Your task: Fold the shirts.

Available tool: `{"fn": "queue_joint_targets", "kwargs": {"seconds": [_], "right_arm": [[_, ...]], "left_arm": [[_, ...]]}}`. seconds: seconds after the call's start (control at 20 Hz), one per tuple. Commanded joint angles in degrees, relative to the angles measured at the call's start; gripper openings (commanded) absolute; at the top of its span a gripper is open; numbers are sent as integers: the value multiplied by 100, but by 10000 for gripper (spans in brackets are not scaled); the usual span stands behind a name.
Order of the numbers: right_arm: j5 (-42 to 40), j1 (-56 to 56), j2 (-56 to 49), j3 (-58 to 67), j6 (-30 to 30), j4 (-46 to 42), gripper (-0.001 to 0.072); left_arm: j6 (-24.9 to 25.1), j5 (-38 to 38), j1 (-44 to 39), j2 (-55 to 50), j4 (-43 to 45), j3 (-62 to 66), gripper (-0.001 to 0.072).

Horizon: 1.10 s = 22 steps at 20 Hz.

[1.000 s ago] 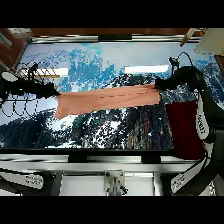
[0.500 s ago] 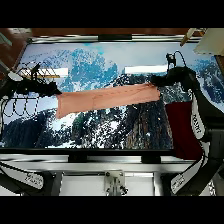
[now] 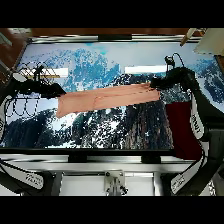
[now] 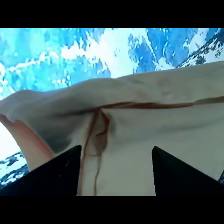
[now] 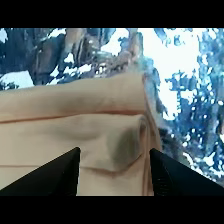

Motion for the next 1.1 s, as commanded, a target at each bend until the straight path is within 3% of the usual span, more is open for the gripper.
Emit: {"fn": "queue_joint_targets", "kwargs": {"seconds": [0.0, 0.05, 0.1, 0.35, 0.75, 0.8, 0.95, 1.05], "right_arm": [[-494, -186, 170, 4, -186, -63, 554], [-522, -350, 214, 4, -140, 103, 563], [-527, -535, 221, 4, 11, 376, 634], [-693, -1069, -181, 2, 229, 1834, 634], [-741, -758, -621, 4, 334, 2048, 634], [-793, -743, -638, 4, 374, 2046, 607], [-848, -695, -669, 4, 413, 2006, 406], [-686, -695, -667, 4, 413, 2015, 169]], "left_arm": [[-9, -299, 87, -7, -4, 190, 535], [-35, -422, 142, -2, -2, 306, 536], [-44, -546, 190, 17, -9, 417, 535], [-39, -844, 203, 219, -227, 562, 534], [-15, -960, 11, 238, -306, 562, 534], [-17, -962, 9, 240, -310, 562, 533], [-17, -962, 11, 240, -422, 562, 533], [-11, -962, 11, 240, -614, 562, 533]]}}
